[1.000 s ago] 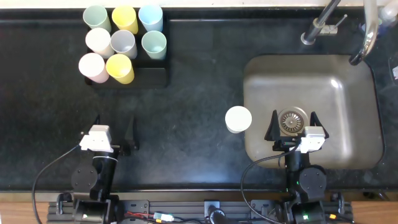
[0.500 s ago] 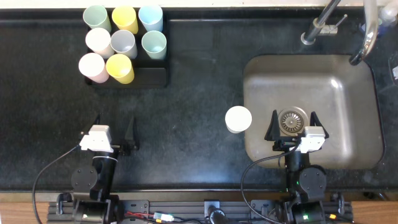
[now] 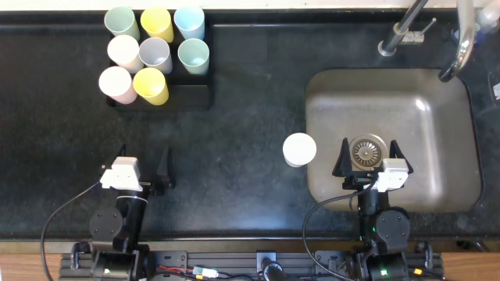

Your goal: Store Cups

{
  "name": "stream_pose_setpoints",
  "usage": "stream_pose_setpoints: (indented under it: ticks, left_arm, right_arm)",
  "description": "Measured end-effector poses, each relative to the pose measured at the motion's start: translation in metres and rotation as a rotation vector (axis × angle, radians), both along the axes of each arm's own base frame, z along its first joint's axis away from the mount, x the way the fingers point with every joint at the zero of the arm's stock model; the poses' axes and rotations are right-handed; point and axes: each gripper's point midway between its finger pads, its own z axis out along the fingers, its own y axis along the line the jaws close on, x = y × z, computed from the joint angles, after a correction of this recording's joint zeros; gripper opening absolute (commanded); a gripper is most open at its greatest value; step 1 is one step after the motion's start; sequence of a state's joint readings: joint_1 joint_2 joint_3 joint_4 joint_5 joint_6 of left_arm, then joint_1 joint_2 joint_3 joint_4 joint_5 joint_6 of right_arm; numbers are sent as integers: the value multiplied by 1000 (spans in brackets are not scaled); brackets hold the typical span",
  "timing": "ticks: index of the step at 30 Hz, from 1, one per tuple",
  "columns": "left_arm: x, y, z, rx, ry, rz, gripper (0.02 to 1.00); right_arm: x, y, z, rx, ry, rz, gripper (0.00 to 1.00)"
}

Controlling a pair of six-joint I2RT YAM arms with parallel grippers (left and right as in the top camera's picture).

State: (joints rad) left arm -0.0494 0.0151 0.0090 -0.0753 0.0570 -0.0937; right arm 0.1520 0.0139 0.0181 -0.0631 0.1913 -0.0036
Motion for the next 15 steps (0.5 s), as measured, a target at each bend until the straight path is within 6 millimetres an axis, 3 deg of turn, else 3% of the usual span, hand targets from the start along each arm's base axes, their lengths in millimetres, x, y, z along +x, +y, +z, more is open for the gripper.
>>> stream_pose_setpoints:
  ticks: [4,7,13,15]
  left_arm:
    - [0,0,0,0,0,0,1000]
    - [0,0,0,0,0,-2,1000]
    - [0,-1,0,0,-1,-8,1000]
    - [0,-2,0,-1,-1,-10,1000]
  right_arm:
    - [0,0,1,-1,8,0,998]
    - [-1,0,6,-21,138,-1,998]
    - [-4,4,107,-34,352,27,998]
    - [-4,9,122,-34,447,51,998]
